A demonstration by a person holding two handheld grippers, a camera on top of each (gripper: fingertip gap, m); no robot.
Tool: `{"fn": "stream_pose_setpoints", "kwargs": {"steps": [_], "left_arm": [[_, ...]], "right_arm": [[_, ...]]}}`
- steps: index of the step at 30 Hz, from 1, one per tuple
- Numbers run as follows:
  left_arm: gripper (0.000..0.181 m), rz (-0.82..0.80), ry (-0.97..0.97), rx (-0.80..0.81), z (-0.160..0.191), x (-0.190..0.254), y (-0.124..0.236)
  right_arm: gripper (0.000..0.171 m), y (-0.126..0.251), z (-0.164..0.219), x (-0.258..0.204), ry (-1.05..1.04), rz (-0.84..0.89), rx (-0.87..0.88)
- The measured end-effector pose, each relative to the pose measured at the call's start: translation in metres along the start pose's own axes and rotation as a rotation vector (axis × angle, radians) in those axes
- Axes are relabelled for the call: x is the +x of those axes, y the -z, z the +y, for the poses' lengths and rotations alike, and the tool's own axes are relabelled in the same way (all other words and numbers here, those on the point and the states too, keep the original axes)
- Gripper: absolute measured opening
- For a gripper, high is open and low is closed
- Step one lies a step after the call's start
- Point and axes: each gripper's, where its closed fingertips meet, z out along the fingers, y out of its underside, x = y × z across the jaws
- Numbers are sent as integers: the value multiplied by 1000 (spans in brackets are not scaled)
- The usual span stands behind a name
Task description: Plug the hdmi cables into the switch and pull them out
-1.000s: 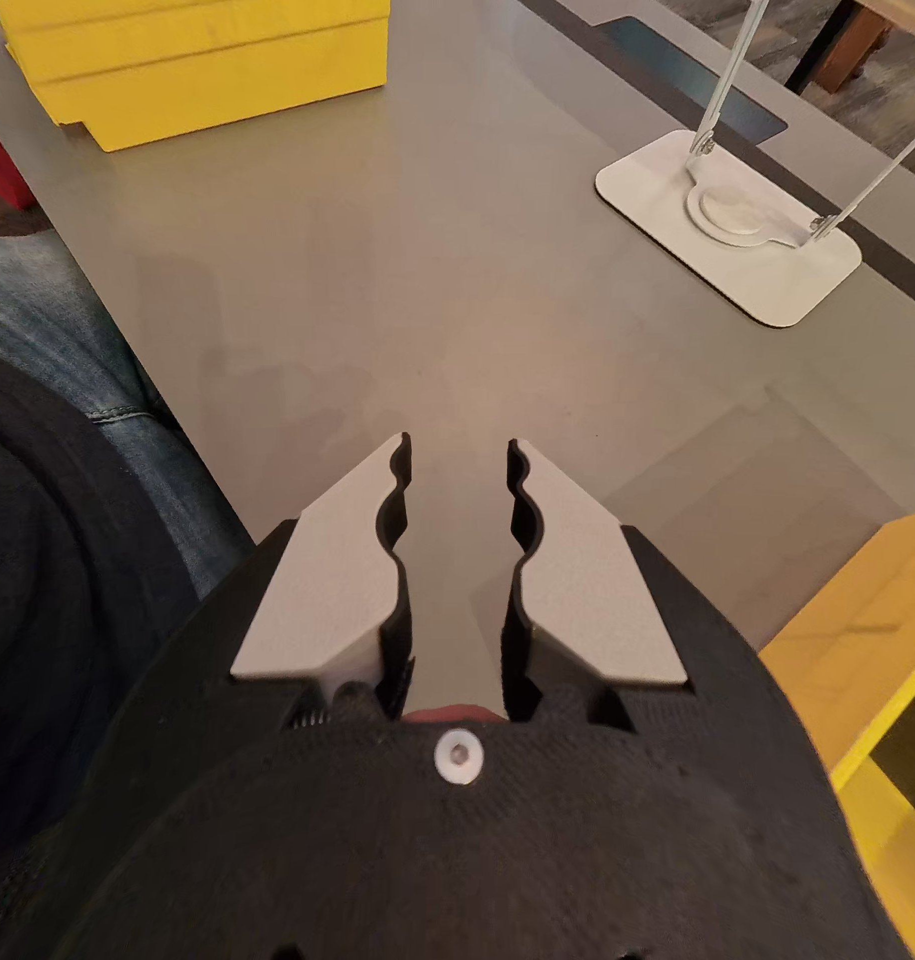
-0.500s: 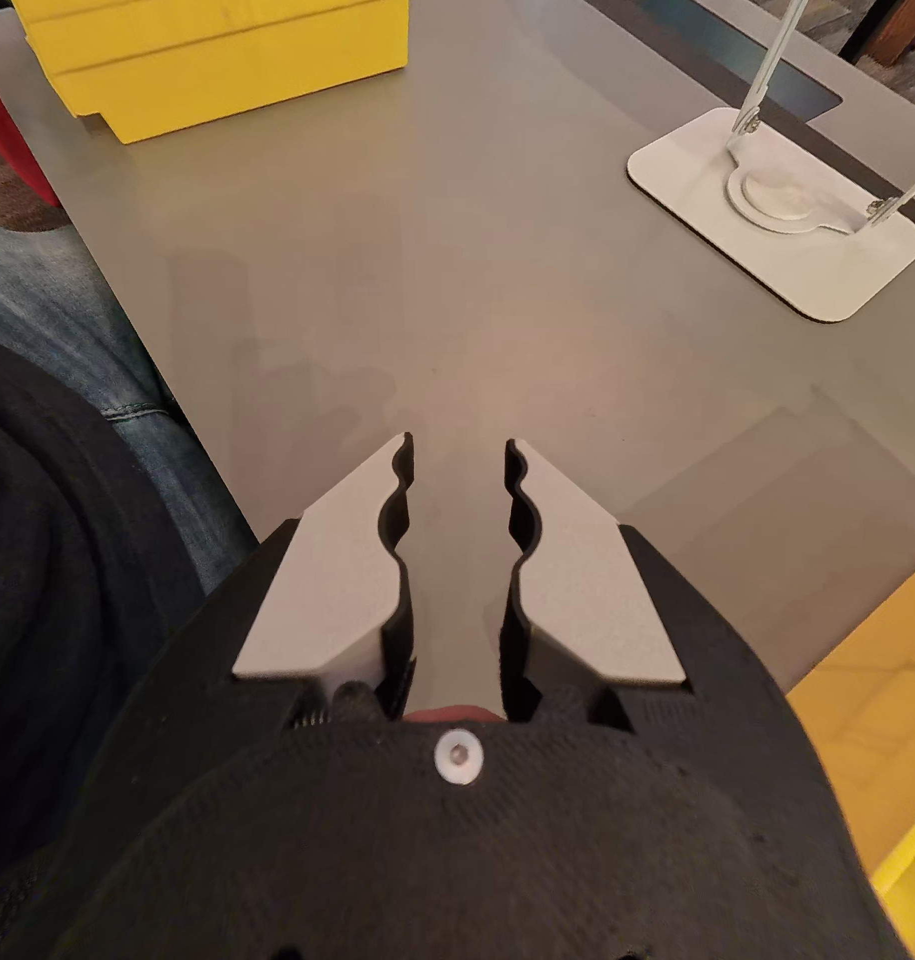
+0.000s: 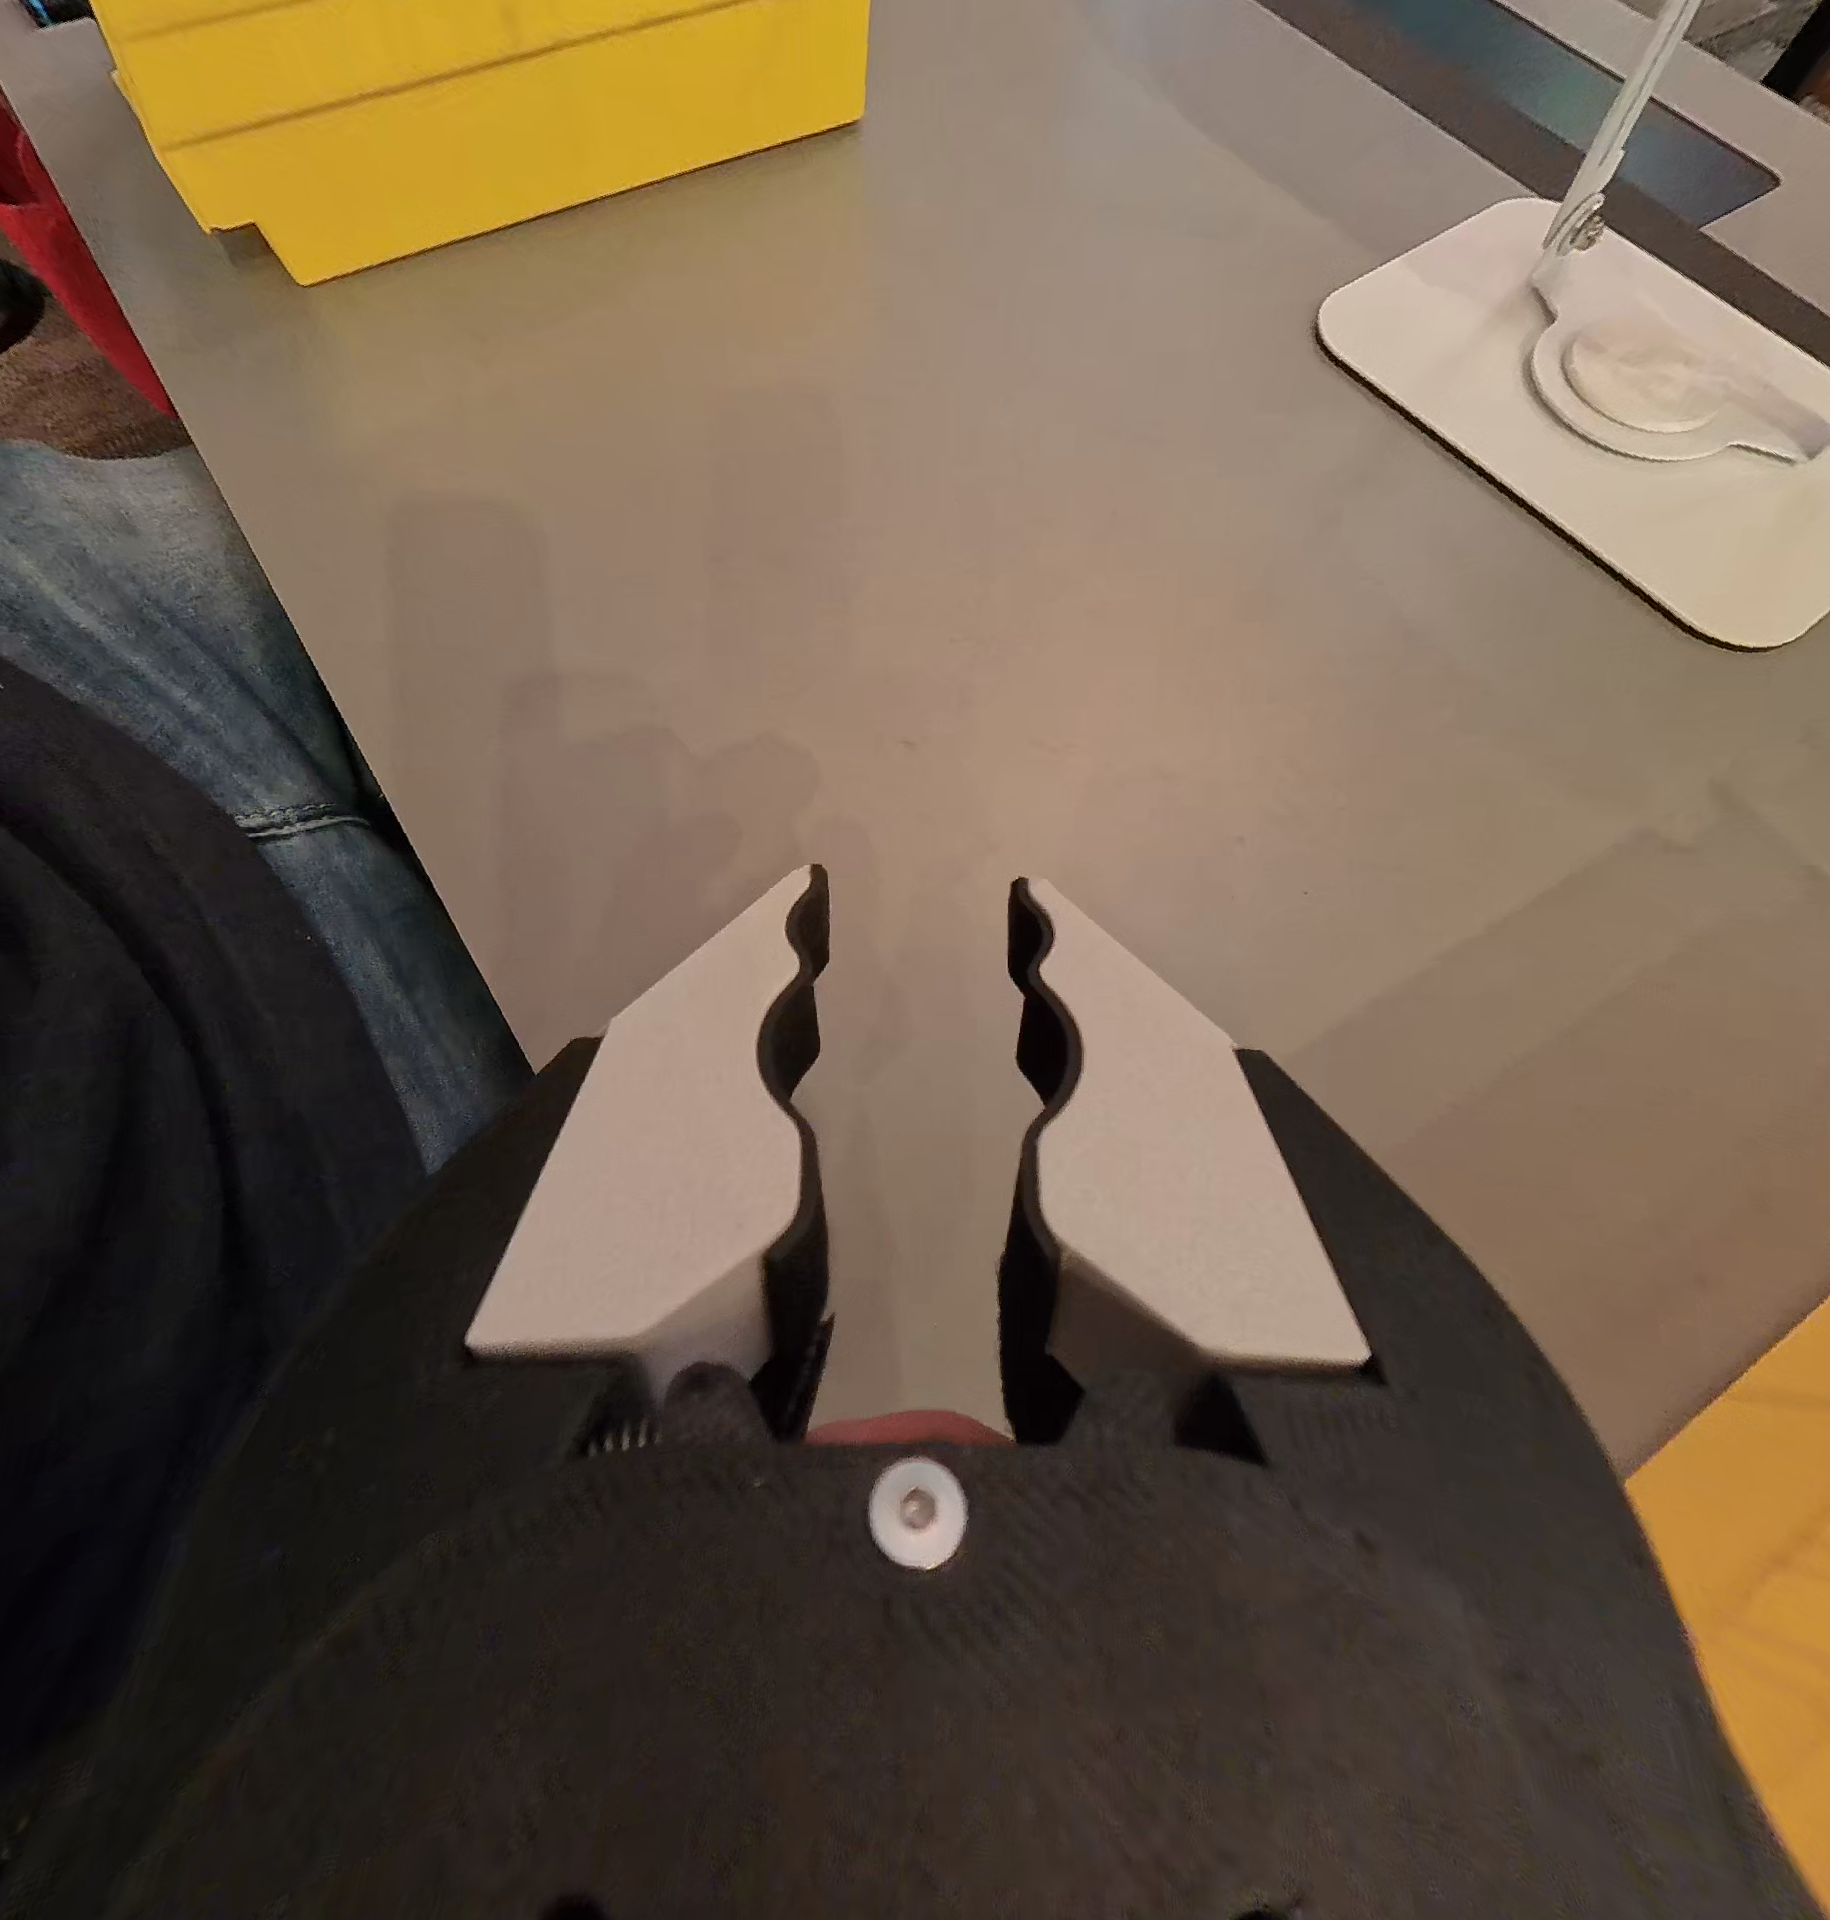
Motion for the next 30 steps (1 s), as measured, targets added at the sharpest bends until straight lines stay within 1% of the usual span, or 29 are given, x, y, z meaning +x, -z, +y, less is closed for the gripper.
{"fn": "stream_pose_setpoints", "kwargs": {"steps": [3, 6, 16, 21, 23, 25, 28, 30], "left_arm": [[6, -28, -11, -4, -2, 1, -3], [5, -32, 24, 46, -7, 0, 5], [4, -105, 126, 161, -5, -32, 48], [4, -137, 171, 169, 0, -48, 65], [4, -107, 157, 103, 10, -45, 59], [5, -97, 151, 110, 11, -38, 52], [5, -29, 83, 12, 23, -17, 33], [6, -4, 70, 44, 20, -7, 27]], "right_arm": [[33, -1, 1, -1, 7, 1, -5], [33, 0, 3, 0, -5, -1, -2], [32, -4, 6, 1, -16, -15, -2], [32, -4, 6, -1, -16, -19, -6], [32, -5, 5, -2, -16, -23, -4], [32, -6, 4, -3, -14, -27, -2], [32, -7, 4, -5, -9, -31, -3], [32, -6, 4, -6, -7, -33, -5]]}}
